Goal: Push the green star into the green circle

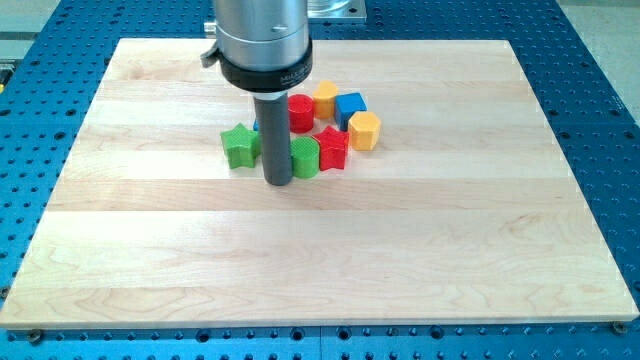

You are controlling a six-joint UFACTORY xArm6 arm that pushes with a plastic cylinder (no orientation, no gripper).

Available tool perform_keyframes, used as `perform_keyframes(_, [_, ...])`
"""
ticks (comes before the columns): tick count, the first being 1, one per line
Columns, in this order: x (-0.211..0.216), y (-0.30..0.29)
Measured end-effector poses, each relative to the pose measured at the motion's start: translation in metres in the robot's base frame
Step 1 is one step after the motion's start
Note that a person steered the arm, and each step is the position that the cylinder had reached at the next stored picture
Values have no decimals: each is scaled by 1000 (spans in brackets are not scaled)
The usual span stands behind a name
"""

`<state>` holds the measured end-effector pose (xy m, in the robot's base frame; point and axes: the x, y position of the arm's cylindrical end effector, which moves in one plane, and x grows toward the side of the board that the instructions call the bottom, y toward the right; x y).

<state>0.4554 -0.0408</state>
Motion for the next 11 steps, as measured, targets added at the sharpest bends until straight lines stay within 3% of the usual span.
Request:
perform_keyframes(1, [6, -15])
perform_keyframes(2, [26, -130])
perform_keyframes(3, [-16, -111])
perform_keyframes(5, [-48, -81])
perform_keyframes(8, [-51, -38])
perform_keyframes(10, [-36, -71])
perform_keyframes(11, [-9, -55])
